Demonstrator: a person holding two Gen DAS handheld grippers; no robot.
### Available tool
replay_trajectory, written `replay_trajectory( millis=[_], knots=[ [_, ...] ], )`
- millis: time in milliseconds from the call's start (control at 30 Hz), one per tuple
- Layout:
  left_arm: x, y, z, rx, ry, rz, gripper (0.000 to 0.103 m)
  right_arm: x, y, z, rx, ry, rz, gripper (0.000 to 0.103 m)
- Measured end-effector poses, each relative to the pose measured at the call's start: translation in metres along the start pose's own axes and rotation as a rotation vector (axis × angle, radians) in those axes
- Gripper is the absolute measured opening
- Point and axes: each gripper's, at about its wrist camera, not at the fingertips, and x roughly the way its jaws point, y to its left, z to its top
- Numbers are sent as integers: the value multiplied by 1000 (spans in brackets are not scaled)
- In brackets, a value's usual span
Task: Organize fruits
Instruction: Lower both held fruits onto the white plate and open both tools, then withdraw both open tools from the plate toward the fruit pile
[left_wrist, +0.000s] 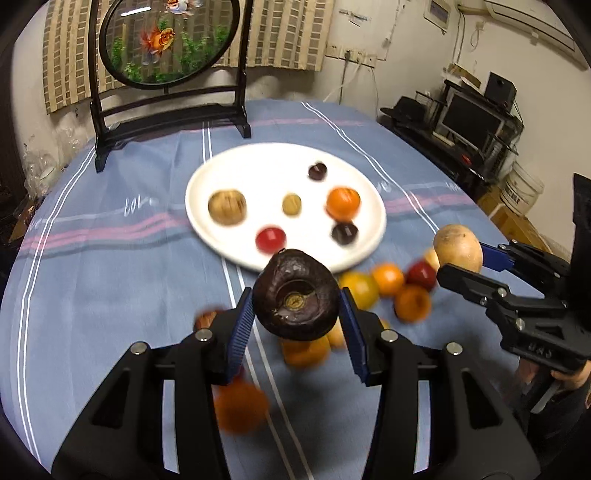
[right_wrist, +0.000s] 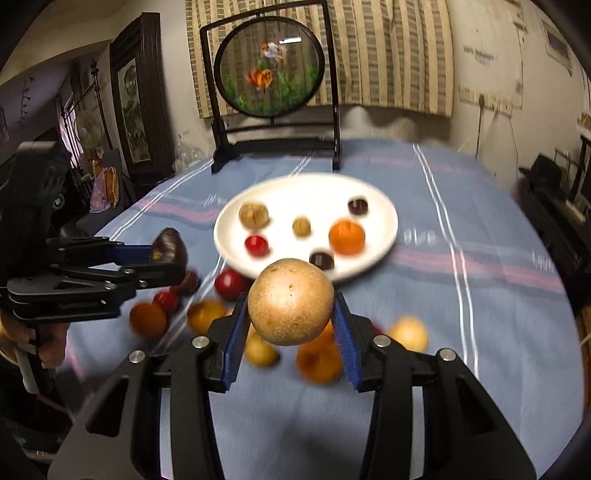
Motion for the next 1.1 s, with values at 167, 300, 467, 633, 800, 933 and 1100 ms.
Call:
replay_trajectory(
  millis=[167,300,467,633,800,933,1100],
  knots=[
    [32,16,25,-16,13,78,47,48,5,20,-56,66,-23,45],
    [56,20,37,1,37,94,47,81,5,30,-51,118,-17,45],
    [81,29,46,-15,75,86,47,110,9,38,-53,168,-16,45],
    [83,36,49,-38,51,99,70,115,3,40,-30,160,-44,52],
    [69,32,50,-34,30,105,71,102,0,38,-8,143,-41,52],
    [45,24,45,1,-12,145,84,74,-8,29,30,104,-48,58],
    [16,21,31,12,-40,152,91,38,-24,9,91,67,-72,63]
  ],
)
